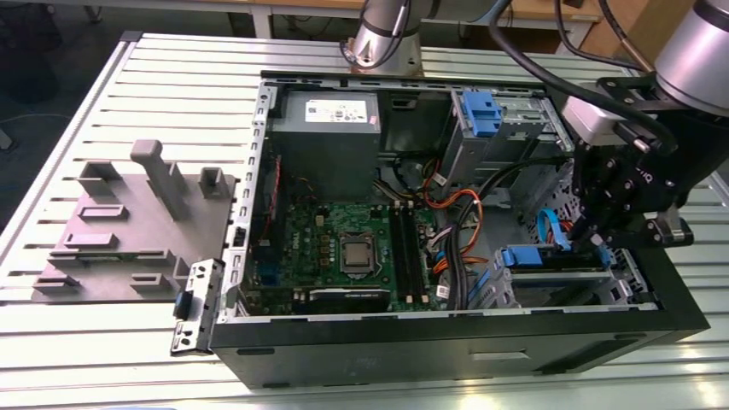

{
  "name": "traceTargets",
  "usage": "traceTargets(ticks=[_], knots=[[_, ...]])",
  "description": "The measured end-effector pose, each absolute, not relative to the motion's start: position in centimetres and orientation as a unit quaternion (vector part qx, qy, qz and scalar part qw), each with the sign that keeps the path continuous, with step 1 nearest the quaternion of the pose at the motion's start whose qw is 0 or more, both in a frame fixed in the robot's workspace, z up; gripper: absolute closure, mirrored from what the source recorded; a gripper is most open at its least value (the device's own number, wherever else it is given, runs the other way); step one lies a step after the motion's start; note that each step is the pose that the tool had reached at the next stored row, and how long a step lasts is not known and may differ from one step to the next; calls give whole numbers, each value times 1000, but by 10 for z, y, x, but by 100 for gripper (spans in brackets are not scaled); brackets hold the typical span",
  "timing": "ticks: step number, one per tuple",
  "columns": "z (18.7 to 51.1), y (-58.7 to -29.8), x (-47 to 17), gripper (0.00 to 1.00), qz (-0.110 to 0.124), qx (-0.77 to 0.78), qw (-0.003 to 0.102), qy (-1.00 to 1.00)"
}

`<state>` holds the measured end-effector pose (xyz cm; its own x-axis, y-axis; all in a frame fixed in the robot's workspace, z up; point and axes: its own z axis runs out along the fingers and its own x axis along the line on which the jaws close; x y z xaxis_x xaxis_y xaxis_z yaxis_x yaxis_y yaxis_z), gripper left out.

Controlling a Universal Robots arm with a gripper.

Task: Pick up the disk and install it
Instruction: 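Insert the second disk wire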

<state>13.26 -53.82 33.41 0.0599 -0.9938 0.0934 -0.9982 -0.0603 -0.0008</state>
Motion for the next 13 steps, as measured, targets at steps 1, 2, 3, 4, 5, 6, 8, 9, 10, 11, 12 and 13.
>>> traceTargets(ticks=[1,2,3,4,5,6,8,9,10,11,12,13], knots=[[334,-538,132,78,34,726,32,-686],[334,-538,132,78,34,725,32,-687],[334,-538,132,78,34,724,32,-689],[333,-538,132,78,34,722,32,-690],[333,-538,132,78,34,720,32,-693],[333,-538,132,78,34,717,32,-695],[333,-538,132,78,33,708,32,-705],[333,-538,132,78,33,703,33,-710],[333,-538,132,78,33,698,33,-715],[333,-538,132,78,33,694,33,-719],[333,-538,132,78,32,692,33,-721],[333,-538,132,78,32,691,33,-722]])
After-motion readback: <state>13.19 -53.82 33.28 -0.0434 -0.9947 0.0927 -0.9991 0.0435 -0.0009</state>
